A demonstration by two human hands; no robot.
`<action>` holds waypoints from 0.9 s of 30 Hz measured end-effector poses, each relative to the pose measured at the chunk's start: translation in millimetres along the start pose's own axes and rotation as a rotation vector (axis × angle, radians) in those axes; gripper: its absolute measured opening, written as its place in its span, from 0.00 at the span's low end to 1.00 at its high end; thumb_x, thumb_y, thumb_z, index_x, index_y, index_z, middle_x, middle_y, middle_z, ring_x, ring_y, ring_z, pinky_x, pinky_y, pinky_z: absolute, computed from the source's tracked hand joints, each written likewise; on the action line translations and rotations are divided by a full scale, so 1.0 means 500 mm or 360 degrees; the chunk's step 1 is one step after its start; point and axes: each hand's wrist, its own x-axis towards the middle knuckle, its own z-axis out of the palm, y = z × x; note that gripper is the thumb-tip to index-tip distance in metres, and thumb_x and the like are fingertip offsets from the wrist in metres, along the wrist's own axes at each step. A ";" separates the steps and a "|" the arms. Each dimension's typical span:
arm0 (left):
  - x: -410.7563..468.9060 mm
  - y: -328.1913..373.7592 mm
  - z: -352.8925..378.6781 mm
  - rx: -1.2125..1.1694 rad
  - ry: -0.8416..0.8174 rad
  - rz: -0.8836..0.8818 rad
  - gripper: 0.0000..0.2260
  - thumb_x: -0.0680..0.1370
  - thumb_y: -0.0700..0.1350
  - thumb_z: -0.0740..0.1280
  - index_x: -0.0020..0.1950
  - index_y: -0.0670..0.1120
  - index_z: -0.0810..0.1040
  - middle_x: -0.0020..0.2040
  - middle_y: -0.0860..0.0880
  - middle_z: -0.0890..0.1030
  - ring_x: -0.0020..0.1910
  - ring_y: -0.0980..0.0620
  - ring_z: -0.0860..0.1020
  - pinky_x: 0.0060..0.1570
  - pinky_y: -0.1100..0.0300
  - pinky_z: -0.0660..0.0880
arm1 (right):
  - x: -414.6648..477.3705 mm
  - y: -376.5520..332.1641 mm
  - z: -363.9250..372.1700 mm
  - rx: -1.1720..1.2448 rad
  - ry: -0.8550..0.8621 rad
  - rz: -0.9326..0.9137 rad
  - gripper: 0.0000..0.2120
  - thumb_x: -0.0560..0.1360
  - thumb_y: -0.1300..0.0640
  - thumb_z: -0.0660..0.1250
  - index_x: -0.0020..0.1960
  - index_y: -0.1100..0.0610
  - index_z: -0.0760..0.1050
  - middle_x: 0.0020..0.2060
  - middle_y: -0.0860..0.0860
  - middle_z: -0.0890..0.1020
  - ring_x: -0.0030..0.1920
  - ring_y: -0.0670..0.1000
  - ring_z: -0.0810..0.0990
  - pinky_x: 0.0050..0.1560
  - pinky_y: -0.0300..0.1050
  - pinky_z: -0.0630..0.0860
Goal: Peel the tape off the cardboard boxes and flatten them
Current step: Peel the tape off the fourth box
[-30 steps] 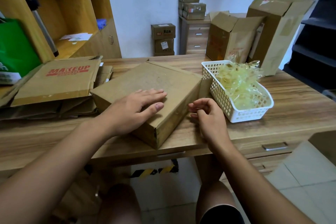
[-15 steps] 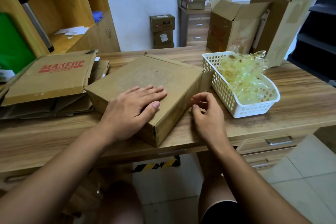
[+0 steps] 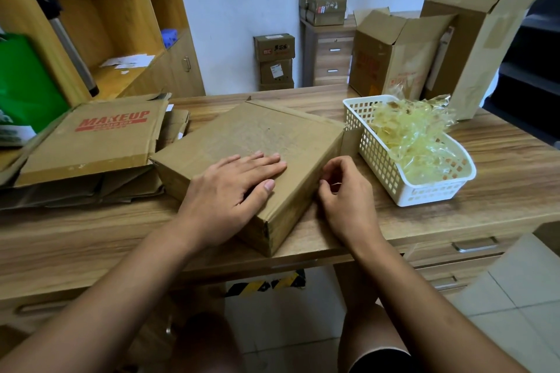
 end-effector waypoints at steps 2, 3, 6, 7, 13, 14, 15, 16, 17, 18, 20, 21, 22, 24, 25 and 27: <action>0.000 0.000 0.000 -0.0002 -0.0006 -0.0002 0.24 0.81 0.61 0.47 0.74 0.64 0.68 0.74 0.65 0.67 0.75 0.67 0.60 0.76 0.56 0.58 | 0.003 0.000 0.002 -0.0008 -0.0003 0.0011 0.12 0.75 0.64 0.69 0.49 0.50 0.70 0.39 0.43 0.77 0.39 0.40 0.76 0.40 0.32 0.67; 0.001 0.000 0.000 -0.0002 -0.0008 -0.0002 0.24 0.81 0.61 0.47 0.74 0.64 0.68 0.74 0.65 0.67 0.75 0.67 0.60 0.76 0.56 0.58 | 0.003 0.000 0.003 -0.0008 -0.0011 0.0021 0.12 0.75 0.64 0.69 0.49 0.50 0.70 0.38 0.43 0.77 0.38 0.39 0.75 0.39 0.31 0.67; 0.001 0.000 0.000 0.0006 -0.0016 -0.0021 0.24 0.80 0.61 0.46 0.74 0.65 0.68 0.74 0.66 0.67 0.75 0.68 0.59 0.76 0.56 0.58 | 0.003 0.000 0.002 0.0017 -0.0038 0.0045 0.11 0.74 0.64 0.69 0.48 0.52 0.69 0.37 0.43 0.76 0.36 0.39 0.74 0.38 0.30 0.67; 0.001 0.000 0.000 0.0005 -0.0017 -0.0025 0.24 0.80 0.61 0.46 0.74 0.65 0.67 0.74 0.66 0.67 0.75 0.68 0.59 0.76 0.56 0.58 | 0.003 0.000 0.002 0.0031 -0.0044 0.0048 0.11 0.74 0.65 0.69 0.48 0.53 0.70 0.37 0.43 0.76 0.36 0.40 0.74 0.38 0.30 0.67; 0.000 0.001 -0.001 0.0013 -0.0028 -0.0031 0.24 0.80 0.61 0.46 0.74 0.65 0.67 0.74 0.66 0.66 0.75 0.68 0.59 0.76 0.55 0.58 | -0.006 0.005 -0.003 0.0060 -0.0029 0.0018 0.11 0.75 0.64 0.69 0.51 0.52 0.70 0.42 0.46 0.77 0.40 0.42 0.77 0.41 0.35 0.70; 0.000 0.000 -0.002 0.0010 -0.0028 -0.0031 0.24 0.80 0.61 0.46 0.74 0.65 0.67 0.74 0.66 0.66 0.75 0.68 0.59 0.76 0.55 0.58 | -0.005 0.004 -0.003 0.0064 -0.0029 0.0014 0.11 0.75 0.64 0.69 0.52 0.53 0.70 0.45 0.48 0.77 0.42 0.44 0.77 0.44 0.38 0.72; 0.001 0.000 -0.001 0.0007 -0.0027 -0.0031 0.24 0.80 0.61 0.46 0.74 0.65 0.67 0.74 0.66 0.66 0.75 0.68 0.59 0.76 0.55 0.58 | -0.003 0.001 -0.002 0.0064 -0.0031 0.0009 0.12 0.75 0.64 0.70 0.53 0.53 0.70 0.48 0.49 0.76 0.44 0.47 0.78 0.45 0.40 0.74; 0.001 0.000 -0.001 0.0006 -0.0025 -0.0031 0.24 0.80 0.61 0.46 0.74 0.65 0.67 0.74 0.66 0.66 0.75 0.68 0.59 0.76 0.55 0.58 | -0.002 -0.001 -0.001 0.0063 -0.0031 0.0001 0.12 0.75 0.64 0.69 0.53 0.53 0.70 0.50 0.50 0.75 0.45 0.48 0.78 0.47 0.41 0.75; 0.001 0.000 0.000 0.0005 -0.0021 -0.0031 0.24 0.80 0.61 0.46 0.74 0.65 0.67 0.74 0.67 0.66 0.75 0.68 0.59 0.76 0.55 0.58 | 0.000 -0.004 0.000 0.0061 -0.0028 -0.0006 0.12 0.75 0.64 0.69 0.53 0.53 0.70 0.51 0.50 0.74 0.46 0.48 0.78 0.47 0.41 0.76; 0.001 0.000 0.000 0.0005 -0.0016 -0.0032 0.24 0.80 0.61 0.46 0.74 0.65 0.67 0.74 0.67 0.67 0.75 0.68 0.59 0.76 0.55 0.58 | 0.001 -0.005 0.000 0.0055 -0.0025 -0.0008 0.12 0.76 0.65 0.69 0.53 0.53 0.70 0.51 0.50 0.74 0.46 0.48 0.78 0.48 0.42 0.76; 0.001 -0.001 0.001 0.0011 -0.0014 -0.0033 0.24 0.81 0.61 0.46 0.74 0.66 0.67 0.74 0.67 0.67 0.75 0.68 0.59 0.76 0.55 0.59 | 0.002 -0.002 0.000 0.0015 -0.0023 0.0005 0.11 0.76 0.65 0.69 0.52 0.52 0.71 0.49 0.49 0.76 0.46 0.48 0.78 0.48 0.42 0.75; 0.001 -0.002 0.002 0.0016 -0.0012 -0.0034 0.23 0.81 0.62 0.45 0.74 0.66 0.67 0.74 0.67 0.67 0.75 0.68 0.59 0.76 0.55 0.59 | 0.002 0.000 -0.001 -0.0008 -0.0024 0.0015 0.10 0.76 0.64 0.69 0.51 0.52 0.72 0.47 0.47 0.77 0.45 0.48 0.78 0.48 0.39 0.73; 0.001 -0.002 0.003 0.0020 -0.0007 -0.0033 0.23 0.81 0.62 0.45 0.74 0.66 0.67 0.74 0.67 0.67 0.75 0.68 0.59 0.76 0.55 0.59 | 0.001 0.002 -0.003 -0.0023 -0.0027 0.0023 0.10 0.76 0.64 0.69 0.50 0.51 0.72 0.45 0.46 0.78 0.44 0.46 0.77 0.48 0.35 0.71; 0.002 -0.002 0.003 0.0026 0.0003 -0.0033 0.23 0.81 0.61 0.45 0.74 0.66 0.67 0.73 0.67 0.67 0.75 0.68 0.59 0.75 0.55 0.59 | 0.001 0.001 -0.006 -0.0031 -0.0031 0.0022 0.10 0.76 0.64 0.70 0.48 0.51 0.73 0.42 0.43 0.78 0.42 0.41 0.76 0.45 0.27 0.67; 0.002 -0.003 0.003 0.0028 0.0008 -0.0034 0.23 0.81 0.61 0.45 0.74 0.66 0.67 0.73 0.67 0.67 0.75 0.68 0.59 0.75 0.55 0.59 | 0.000 0.000 -0.007 -0.0033 -0.0035 0.0018 0.10 0.76 0.64 0.69 0.48 0.51 0.73 0.41 0.42 0.77 0.42 0.39 0.75 0.44 0.26 0.67; 0.001 -0.002 0.003 0.0035 0.0012 -0.0033 0.24 0.81 0.61 0.45 0.74 0.65 0.67 0.73 0.67 0.67 0.75 0.68 0.59 0.75 0.56 0.59 | -0.003 -0.004 -0.009 -0.0032 -0.0053 0.0018 0.10 0.76 0.65 0.69 0.47 0.52 0.73 0.39 0.42 0.77 0.41 0.36 0.75 0.43 0.25 0.67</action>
